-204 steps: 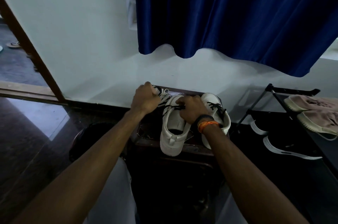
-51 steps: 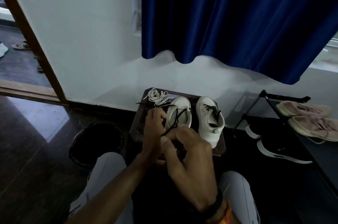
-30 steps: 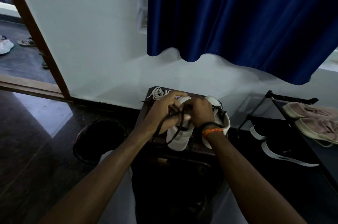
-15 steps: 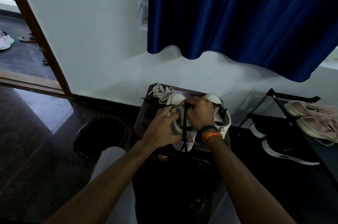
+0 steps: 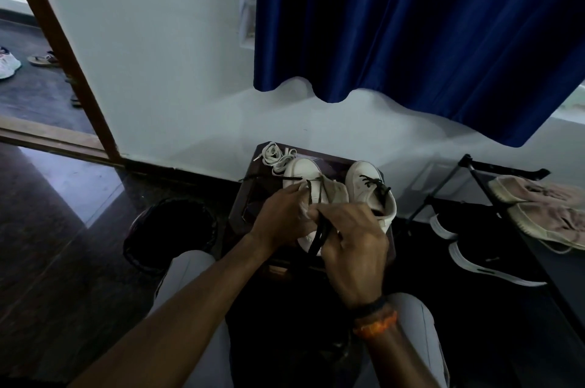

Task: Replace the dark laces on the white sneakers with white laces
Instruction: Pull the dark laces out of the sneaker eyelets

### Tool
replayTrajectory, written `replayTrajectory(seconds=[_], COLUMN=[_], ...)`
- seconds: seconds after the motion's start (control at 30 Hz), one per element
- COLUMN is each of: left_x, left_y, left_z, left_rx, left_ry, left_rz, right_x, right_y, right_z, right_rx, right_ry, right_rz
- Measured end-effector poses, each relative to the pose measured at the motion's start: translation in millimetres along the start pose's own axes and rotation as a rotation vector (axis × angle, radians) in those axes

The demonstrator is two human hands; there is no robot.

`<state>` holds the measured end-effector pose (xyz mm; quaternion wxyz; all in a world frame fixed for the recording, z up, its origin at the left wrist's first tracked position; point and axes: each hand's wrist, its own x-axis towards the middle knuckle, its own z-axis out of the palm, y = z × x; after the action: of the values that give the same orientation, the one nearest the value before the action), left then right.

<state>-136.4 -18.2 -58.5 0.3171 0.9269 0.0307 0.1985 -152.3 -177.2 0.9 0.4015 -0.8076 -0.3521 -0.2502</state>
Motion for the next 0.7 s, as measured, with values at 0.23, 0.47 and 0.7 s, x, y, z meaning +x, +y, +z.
replayTrajectory(seconds=[0.23,0.47,0.7], left_x=[3.1,7.2,44.7], left_y=[-5.0,8.2,7.4], left_z=[3.7,5.9,-24.4], left_rx=[0.000,0.107,-0.202], left_ry=[-0.003,0.118,0.046], left_rz=[-0.073,-0.175,-0.233], right_x=[-26.7,-2.1,50.4], right_y=[2.6,22.2,67.8], right_z=[-2.1,-3.3,18.4], right_rx=[0.137,0.287,0.106], right_ry=[0.049,-0.151,-0.300], right_rz=[0.014,0.143,0.317])
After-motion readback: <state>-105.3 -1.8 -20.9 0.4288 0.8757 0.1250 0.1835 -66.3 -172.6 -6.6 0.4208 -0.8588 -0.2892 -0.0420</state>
